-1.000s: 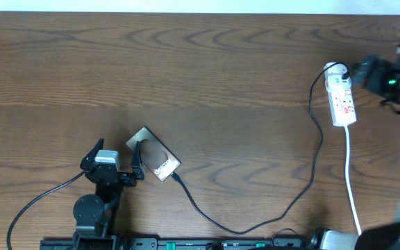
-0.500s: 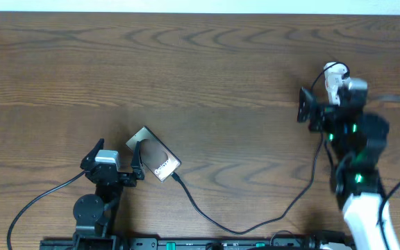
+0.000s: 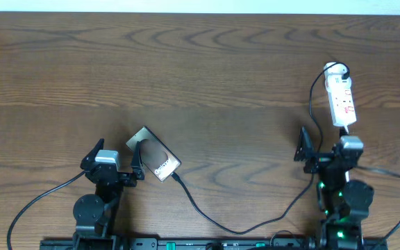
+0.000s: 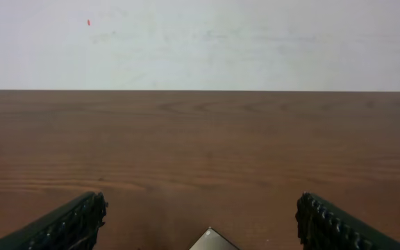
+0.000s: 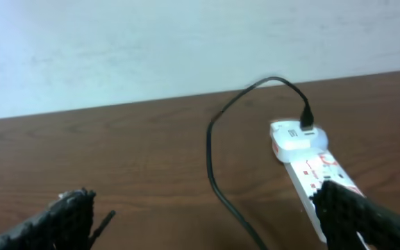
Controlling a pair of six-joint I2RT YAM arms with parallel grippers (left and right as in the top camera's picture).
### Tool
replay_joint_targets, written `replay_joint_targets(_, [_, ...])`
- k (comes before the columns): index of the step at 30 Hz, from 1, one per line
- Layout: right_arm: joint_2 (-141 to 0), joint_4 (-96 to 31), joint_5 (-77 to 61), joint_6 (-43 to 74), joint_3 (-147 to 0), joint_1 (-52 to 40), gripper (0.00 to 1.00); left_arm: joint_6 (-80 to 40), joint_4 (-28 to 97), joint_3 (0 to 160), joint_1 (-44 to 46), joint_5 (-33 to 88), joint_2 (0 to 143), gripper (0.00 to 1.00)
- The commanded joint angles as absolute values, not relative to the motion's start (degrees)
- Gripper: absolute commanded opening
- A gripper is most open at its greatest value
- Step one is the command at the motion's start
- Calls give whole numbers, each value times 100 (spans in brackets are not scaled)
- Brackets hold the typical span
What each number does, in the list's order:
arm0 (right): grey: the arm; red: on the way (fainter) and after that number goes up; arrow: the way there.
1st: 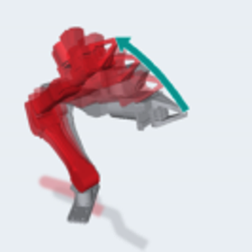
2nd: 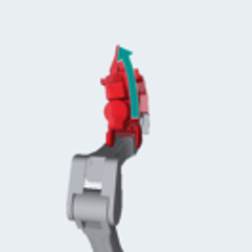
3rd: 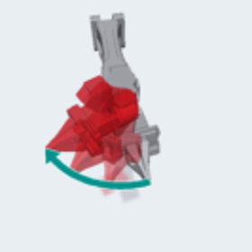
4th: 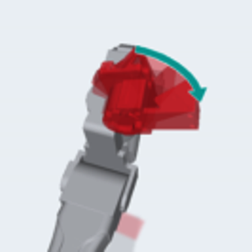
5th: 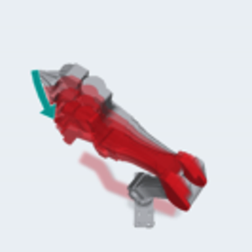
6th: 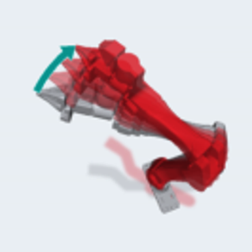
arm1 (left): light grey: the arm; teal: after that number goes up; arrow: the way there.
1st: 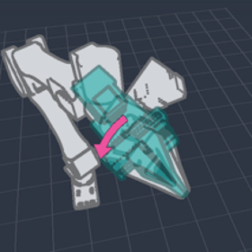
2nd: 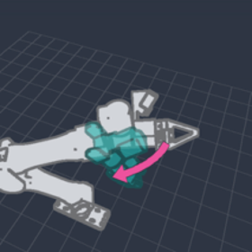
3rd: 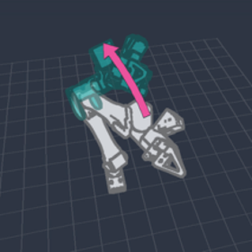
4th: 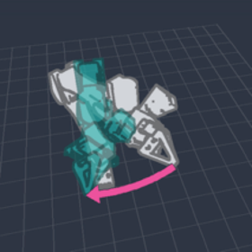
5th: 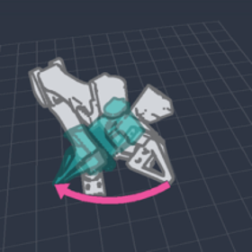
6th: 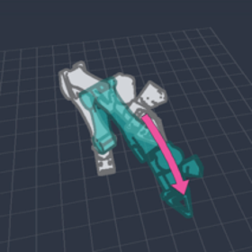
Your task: Plug charger to phone and switch on socket
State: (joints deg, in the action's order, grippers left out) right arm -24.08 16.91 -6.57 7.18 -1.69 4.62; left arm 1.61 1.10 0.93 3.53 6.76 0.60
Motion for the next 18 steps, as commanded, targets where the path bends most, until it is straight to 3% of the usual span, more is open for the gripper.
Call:
replay_joint_targets(1, [-1691, 1118, -373, 661, -32, 438, 99, 235, 342, 23, 351, 834, 23, 90])
replay_joint_targets(8, [-399, -464, -255, 661, -34, 438, 99, 235, 340, 23, 351, 834, 23, 90])
replay_joint_targets(18, [-27, -432, -226, 661, -32, 438, 99, 235, 340, 23, 351, 834, 23, 90])
